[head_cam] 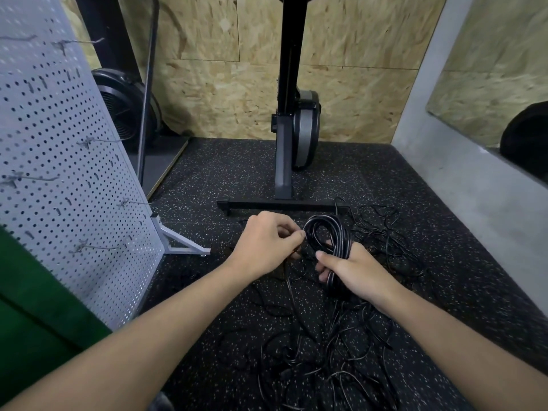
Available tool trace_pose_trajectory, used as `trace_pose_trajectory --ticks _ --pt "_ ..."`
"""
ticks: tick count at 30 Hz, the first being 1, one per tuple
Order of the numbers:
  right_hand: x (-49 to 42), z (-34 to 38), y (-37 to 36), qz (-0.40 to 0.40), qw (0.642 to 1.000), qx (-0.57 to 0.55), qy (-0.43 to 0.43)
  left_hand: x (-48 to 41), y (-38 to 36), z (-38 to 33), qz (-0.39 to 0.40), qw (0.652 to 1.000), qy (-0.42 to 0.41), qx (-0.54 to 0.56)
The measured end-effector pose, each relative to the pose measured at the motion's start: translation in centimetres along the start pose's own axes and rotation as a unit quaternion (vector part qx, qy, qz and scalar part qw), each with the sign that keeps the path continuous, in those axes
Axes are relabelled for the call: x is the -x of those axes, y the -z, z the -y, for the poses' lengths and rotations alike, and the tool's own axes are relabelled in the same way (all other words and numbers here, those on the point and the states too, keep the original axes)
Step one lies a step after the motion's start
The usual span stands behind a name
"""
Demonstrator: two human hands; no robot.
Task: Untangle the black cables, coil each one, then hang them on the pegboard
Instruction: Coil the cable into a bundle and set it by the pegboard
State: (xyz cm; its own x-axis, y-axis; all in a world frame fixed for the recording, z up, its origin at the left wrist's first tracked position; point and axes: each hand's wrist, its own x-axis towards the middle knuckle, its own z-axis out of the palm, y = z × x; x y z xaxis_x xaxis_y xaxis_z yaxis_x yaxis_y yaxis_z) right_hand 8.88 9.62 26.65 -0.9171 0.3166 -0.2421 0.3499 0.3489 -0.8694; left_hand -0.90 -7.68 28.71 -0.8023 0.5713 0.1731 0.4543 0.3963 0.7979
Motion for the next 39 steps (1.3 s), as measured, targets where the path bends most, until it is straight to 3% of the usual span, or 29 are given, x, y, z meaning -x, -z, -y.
trace_pose_trajectory --ticks 4,8,12,22,27,32,39 --pt "0.5 0.5 -0.6 0.009 0.995 -0.098 0.012 0.0 0.0 0.1 -0.02 0.999 0.023 0.036" --pt "0.7 0.7 -1.0 0.016 0.996 -0.089 0.014 0.2 -0.6 -0.2 -0.006 0.992 0.067 0.108" --pt "0.5 0.6 -1.0 -0.007 0.997 -0.08 0.017 0.2 -0.6 -0.4 -0.024 0.999 0.039 0.005" --pt "-0.1 0.4 -0.4 -0.041 0.997 -0.043 0.053 0.1 0.5 -0.4 -0.021 1.0 -0.008 -0.021" --pt "0.3 0.5 0.1 -0.025 0.996 -0.047 0.075 -0.2 0.7 -0.2 0.001 0.994 0.027 0.105" --pt "0.9 1.0 0.3 0.017 0.992 -0.076 0.104 -0.4 1.1 -0.5 0.028 0.946 0.11 0.302" --pt "1.3 1.3 0.0 0.083 0.985 -0.11 0.1 -0.1 0.1 -0.7 -0.01 0.923 0.15 0.353"
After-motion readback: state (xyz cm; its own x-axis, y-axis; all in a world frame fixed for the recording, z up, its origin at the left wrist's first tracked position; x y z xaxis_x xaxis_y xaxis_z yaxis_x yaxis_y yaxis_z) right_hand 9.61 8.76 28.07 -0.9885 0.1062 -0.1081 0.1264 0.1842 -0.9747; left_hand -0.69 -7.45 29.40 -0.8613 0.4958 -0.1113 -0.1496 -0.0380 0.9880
